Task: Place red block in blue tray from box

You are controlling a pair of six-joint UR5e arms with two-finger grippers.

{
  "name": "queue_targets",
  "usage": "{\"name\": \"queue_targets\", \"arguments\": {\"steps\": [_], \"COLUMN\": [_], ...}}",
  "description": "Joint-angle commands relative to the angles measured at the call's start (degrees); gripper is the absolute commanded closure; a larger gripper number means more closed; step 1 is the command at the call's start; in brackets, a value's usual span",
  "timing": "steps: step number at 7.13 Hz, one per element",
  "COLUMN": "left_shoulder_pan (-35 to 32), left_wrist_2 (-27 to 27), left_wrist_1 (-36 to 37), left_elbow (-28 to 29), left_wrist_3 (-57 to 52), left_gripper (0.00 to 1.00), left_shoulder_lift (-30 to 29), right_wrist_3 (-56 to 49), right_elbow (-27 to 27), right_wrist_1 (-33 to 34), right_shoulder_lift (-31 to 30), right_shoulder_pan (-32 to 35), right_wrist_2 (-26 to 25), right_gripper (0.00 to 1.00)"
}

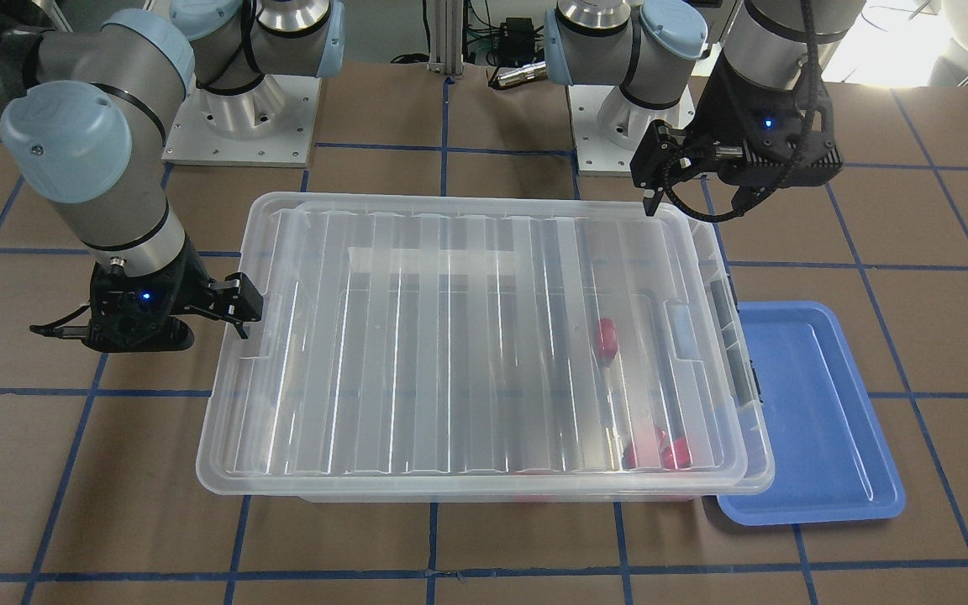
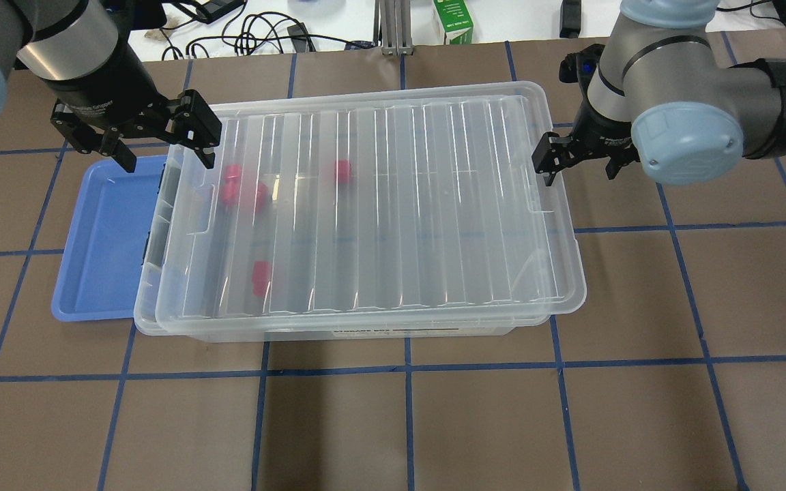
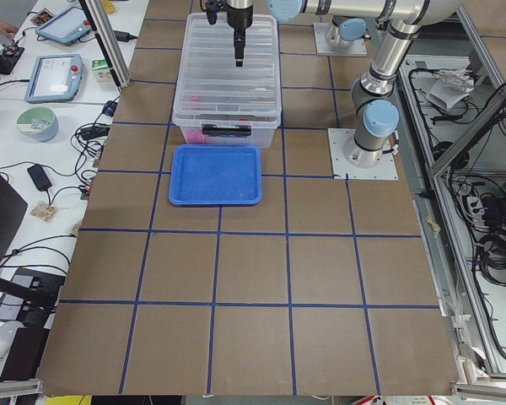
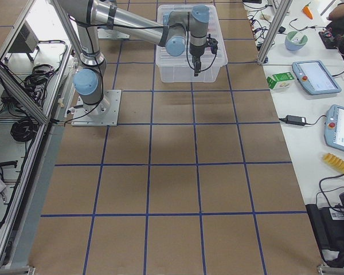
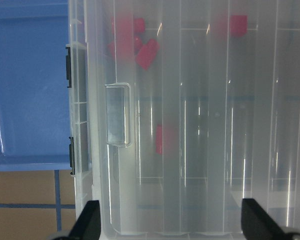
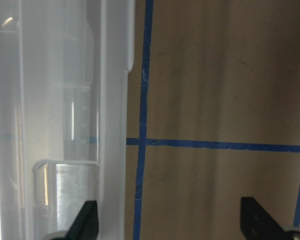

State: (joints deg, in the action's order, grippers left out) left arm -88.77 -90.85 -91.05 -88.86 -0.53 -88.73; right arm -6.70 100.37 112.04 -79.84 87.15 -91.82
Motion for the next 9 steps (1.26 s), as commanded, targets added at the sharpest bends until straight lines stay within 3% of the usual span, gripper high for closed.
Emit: {"name": "queue_targets", "arguments": {"steps": [1, 9], "left_shoulder_pan": [0.00, 0.09], "left_wrist_2": [-0.03, -0.03], "left_wrist_1": [0.00, 0.00], "left_elbow": [0.00, 0.00], "left_wrist_3": [0.00, 0.00], "left_gripper": [0.00, 0.00], "left_shoulder_lift": [0.05, 0.05], "right_wrist_3": [-3.99, -12.54], "right_elbow": [0.00, -0.62], "right_wrist_1": [0.11, 0.20], "right_shoulder_lift": [0.03, -0.67], "right_shoulder_pan": [-3.11, -15.51], "right_wrist_2": [-2.91, -5.30], "right_gripper": [0.00, 0.00]}}
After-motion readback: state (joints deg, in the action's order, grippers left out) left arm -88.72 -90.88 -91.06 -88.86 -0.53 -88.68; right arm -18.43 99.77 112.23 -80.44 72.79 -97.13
